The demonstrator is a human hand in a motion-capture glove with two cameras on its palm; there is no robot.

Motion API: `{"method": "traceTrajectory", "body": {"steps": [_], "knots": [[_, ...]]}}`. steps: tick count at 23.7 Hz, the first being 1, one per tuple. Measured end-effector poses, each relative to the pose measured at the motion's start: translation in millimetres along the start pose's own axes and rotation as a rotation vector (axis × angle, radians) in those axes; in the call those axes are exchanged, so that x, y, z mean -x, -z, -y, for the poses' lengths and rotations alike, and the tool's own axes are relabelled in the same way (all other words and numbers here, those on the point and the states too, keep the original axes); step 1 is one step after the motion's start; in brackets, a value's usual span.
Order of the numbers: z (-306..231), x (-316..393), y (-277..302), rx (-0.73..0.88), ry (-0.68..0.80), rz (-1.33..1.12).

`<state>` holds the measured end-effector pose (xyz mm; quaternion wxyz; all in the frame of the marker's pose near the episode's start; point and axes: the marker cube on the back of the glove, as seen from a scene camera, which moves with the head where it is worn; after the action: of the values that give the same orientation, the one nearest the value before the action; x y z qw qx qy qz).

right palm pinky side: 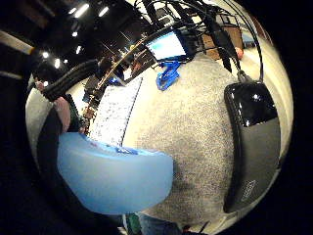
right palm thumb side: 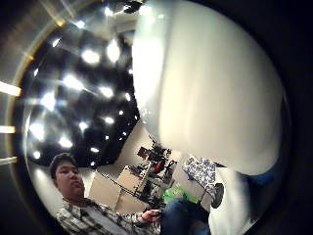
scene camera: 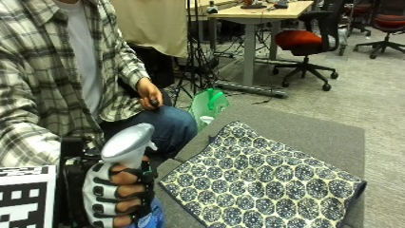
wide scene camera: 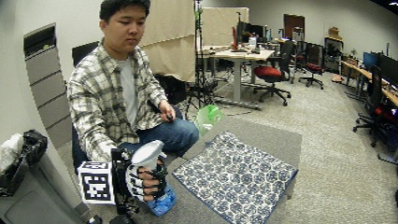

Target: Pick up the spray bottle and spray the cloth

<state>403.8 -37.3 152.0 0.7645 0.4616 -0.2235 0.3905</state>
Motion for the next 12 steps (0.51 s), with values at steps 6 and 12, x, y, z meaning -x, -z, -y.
{"method": "traceTrajectory", "body": {"steps": [6, 12], "knots": [[4, 10, -1, 0.059, 0.058, -0.069], [14, 35, 0, 0.178, 0.142, -0.154]]}}
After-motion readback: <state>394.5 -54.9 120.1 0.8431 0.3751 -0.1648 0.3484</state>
